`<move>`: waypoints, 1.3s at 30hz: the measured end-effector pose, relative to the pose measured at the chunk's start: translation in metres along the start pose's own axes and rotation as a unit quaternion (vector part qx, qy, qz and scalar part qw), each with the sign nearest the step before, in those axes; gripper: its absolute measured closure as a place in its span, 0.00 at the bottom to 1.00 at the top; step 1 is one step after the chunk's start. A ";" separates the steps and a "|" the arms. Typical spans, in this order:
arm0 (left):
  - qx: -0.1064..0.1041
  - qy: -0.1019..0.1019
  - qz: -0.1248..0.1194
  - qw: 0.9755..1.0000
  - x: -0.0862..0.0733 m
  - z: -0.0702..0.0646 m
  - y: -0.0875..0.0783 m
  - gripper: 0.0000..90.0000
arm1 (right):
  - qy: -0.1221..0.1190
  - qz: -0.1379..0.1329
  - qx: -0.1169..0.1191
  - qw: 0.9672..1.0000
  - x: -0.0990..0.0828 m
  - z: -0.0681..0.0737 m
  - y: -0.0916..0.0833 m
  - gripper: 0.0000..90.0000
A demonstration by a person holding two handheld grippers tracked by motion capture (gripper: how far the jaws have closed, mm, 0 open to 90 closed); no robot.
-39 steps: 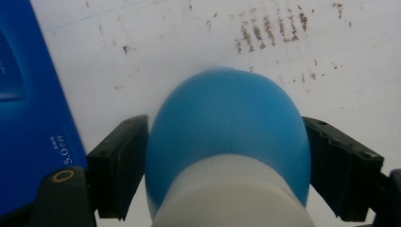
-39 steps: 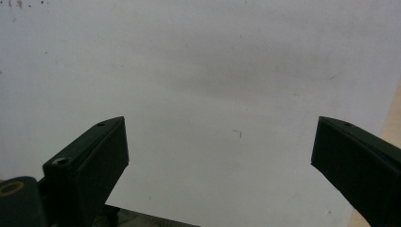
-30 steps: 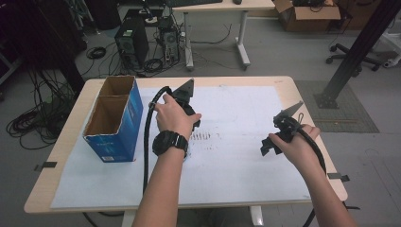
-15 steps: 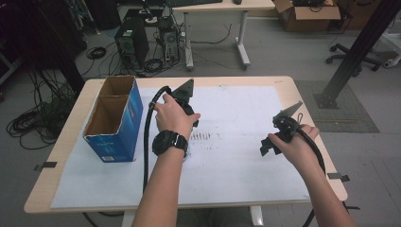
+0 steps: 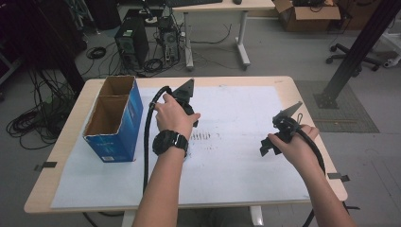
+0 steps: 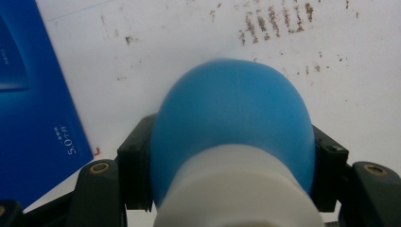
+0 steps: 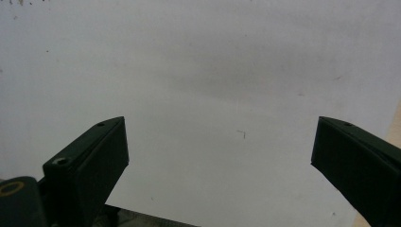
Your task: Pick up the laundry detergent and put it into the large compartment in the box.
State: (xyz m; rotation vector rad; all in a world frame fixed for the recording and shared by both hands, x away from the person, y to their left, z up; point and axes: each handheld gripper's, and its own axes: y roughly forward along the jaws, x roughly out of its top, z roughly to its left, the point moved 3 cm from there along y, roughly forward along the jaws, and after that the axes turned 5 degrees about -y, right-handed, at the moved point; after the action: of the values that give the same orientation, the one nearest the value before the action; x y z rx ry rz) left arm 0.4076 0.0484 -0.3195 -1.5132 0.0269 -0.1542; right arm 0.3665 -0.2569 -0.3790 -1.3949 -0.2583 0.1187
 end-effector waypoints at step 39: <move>-0.017 0.007 0.002 1.000 0.000 0.005 -0.019 0.41 | 0.001 0.001 -0.002 1.000 0.000 0.002 -0.005 0.06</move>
State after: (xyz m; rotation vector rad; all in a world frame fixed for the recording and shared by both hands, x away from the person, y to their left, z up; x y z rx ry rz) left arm 0.4064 0.0529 -0.3004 -1.5461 0.0446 -0.1619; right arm 0.3656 -0.2555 -0.3739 -1.3989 -0.2554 0.1189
